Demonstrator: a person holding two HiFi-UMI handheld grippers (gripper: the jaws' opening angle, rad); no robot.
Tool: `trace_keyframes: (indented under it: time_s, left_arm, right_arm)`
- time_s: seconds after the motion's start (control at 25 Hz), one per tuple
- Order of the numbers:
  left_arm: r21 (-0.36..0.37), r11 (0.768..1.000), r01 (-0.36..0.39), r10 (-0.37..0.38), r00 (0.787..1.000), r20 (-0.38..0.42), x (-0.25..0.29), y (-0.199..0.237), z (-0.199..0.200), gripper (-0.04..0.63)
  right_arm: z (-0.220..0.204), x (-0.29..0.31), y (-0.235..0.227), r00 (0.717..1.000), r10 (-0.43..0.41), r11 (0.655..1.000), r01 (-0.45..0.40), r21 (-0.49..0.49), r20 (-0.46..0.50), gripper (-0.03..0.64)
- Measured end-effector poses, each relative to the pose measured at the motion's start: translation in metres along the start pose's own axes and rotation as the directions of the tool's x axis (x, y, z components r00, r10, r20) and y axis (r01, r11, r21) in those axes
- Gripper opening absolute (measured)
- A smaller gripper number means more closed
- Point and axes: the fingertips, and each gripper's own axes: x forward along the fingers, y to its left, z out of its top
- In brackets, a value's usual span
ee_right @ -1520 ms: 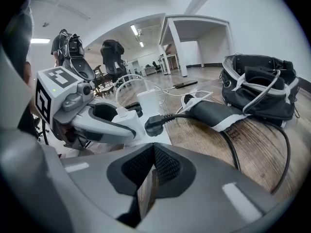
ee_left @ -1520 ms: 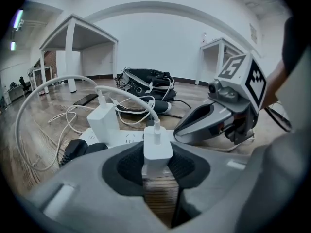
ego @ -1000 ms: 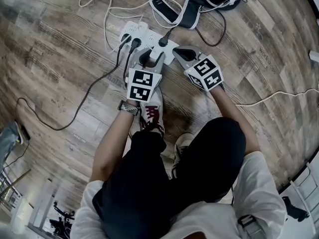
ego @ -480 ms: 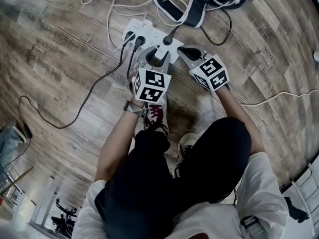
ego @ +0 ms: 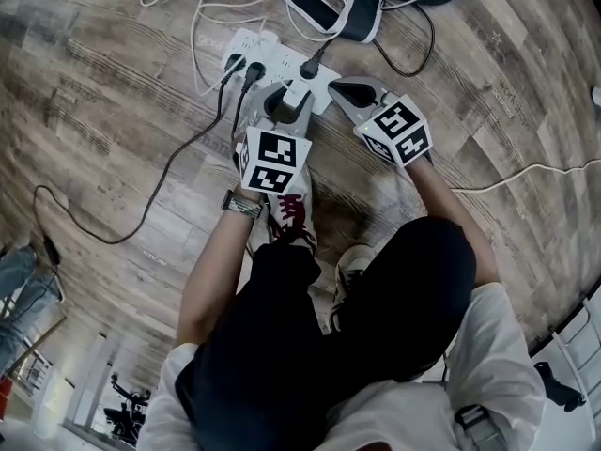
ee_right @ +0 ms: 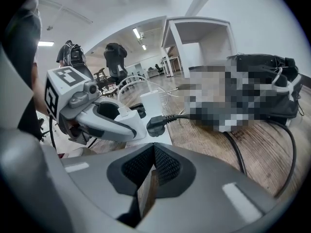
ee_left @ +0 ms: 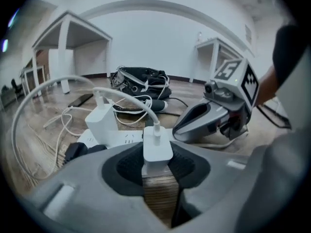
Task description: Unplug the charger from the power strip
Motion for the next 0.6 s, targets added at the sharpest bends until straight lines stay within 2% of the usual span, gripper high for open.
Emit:
trace_keyframes:
  time_s: [0.12, 0.24, 0.28, 0.36, 0.44, 0.48, 0.52, 0.6]
  left_arm:
    - [0.063, 0.997, -0.033, 0.035, 0.999, -0.030, 0.0006, -0.0022, -0.0006, 0.140]
    - [0.057, 0.998, -0.039, 0.040, 0.999, -0.032, 0.0005, -0.0015, -0.0007, 0.140]
    - [0.035, 0.999, -0.032, 0.033, 0.999, -0.028, 0.0005, -0.0012, -0.0006, 0.140]
    - [-0.057, 0.998, 0.000, -0.001, 1.000, -0.011, -0.0002, 0.0008, -0.0002, 0.140]
    - [-0.171, 0.984, 0.041, -0.039, 0.999, 0.014, -0.0015, 0.0032, 0.0004, 0.144]
    - [-0.205, 0.977, 0.054, -0.050, 0.998, 0.024, -0.0020, 0.0038, 0.0009, 0.147]
    - [-0.216, 0.975, 0.058, -0.053, 0.998, 0.029, -0.0021, 0.0042, 0.0013, 0.149]
    - [-0.178, 0.983, 0.047, -0.043, 0.999, 0.024, -0.0021, 0.0047, 0.0015, 0.147]
  right_arm:
    - [-0.0001, 0.0007, 0.0005, 1.000, -0.002, 1.000, 0.002, -0.006, -0.003, 0.002]
    - [0.0000, 0.0012, 0.0008, 1.000, -0.007, 1.000, 0.007, -0.012, -0.006, 0.002]
    - [0.0001, 0.0011, 0.0007, 1.000, -0.009, 1.000, 0.008, -0.013, -0.007, 0.002]
    - [0.0002, 0.0005, 0.0006, 1.000, -0.011, 1.000, 0.011, -0.011, -0.007, 0.002]
    - [0.0004, 0.0003, 0.0005, 1.000, -0.013, 1.000, 0.013, -0.010, -0.005, 0.002]
    - [0.0005, 0.0003, 0.0004, 1.000, -0.013, 1.000, 0.013, -0.009, -0.005, 0.002]
    - [0.0006, 0.0003, 0.0002, 1.000, -0.014, 1.000, 0.014, -0.009, -0.005, 0.002]
    - [0.0006, 0.0003, -0.0001, 1.000, -0.016, 1.000, 0.016, -0.007, -0.004, 0.002]
